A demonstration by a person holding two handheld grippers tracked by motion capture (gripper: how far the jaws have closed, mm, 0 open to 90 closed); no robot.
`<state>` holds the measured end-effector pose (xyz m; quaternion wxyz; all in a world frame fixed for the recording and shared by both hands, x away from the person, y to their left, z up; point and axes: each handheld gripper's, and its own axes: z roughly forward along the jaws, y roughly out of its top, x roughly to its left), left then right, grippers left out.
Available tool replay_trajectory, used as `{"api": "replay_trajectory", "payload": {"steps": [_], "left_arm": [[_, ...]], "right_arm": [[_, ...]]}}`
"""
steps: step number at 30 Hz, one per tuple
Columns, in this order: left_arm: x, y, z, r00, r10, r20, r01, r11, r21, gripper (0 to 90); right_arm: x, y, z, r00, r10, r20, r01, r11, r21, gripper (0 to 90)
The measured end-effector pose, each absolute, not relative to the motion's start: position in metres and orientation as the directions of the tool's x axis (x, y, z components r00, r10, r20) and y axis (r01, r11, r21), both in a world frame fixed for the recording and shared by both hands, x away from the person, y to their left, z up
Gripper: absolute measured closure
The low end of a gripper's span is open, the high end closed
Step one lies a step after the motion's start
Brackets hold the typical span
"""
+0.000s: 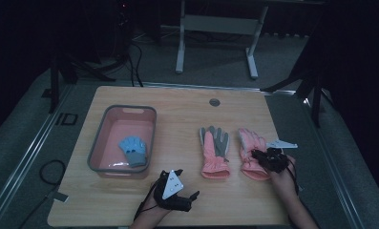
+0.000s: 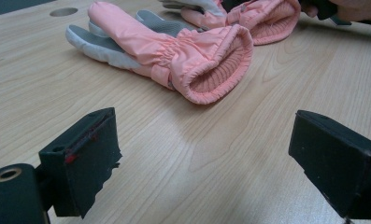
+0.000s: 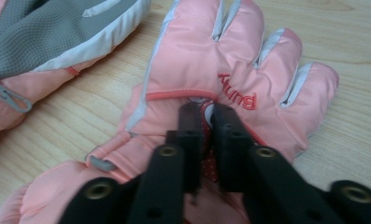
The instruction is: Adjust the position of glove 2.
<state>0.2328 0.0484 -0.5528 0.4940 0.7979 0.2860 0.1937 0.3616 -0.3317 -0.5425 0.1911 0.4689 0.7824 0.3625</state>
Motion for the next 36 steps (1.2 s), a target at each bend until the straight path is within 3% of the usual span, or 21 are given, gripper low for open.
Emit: {"api": "replay_trajectory", "payload": {"steps": [5, 11, 20, 29, 36], "left_arm": [[0.233, 0.049, -0.552, 0.759, 0.65, 0.02, 0.268, -0.34, 0.902, 8.7], [0.234, 0.049, -0.552, 0.754, 0.657, 0.019, 0.272, -0.339, 0.901, 8.7], [0.235, 0.052, -0.549, 0.727, 0.686, 0.02, 0.28, -0.324, 0.904, 8.7], [0.235, 0.053, -0.548, 0.694, 0.718, 0.063, 0.26, -0.331, 0.907, 8.7], [0.236, 0.055, -0.547, 0.685, 0.727, 0.051, 0.247, -0.297, 0.923, 8.8]], "right_arm": [[0.356, -0.33, -0.53, -0.449, 0.893, 0.039, 0.586, 0.261, 0.767, 89.0], [0.344, -0.322, -0.482, -0.39, 0.921, 0.027, 0.552, 0.209, 0.807, 89.3], [0.329, -0.263, -0.418, -0.417, 0.908, 0.036, 0.516, 0.204, 0.832, 89.3], [0.33, -0.203, -0.418, -0.441, 0.896, 0.048, 0.536, 0.22, 0.815, 89.2], [0.339, -0.183, -0.448, -0.433, 0.901, 0.025, 0.583, 0.259, 0.77, 89.0]]}}
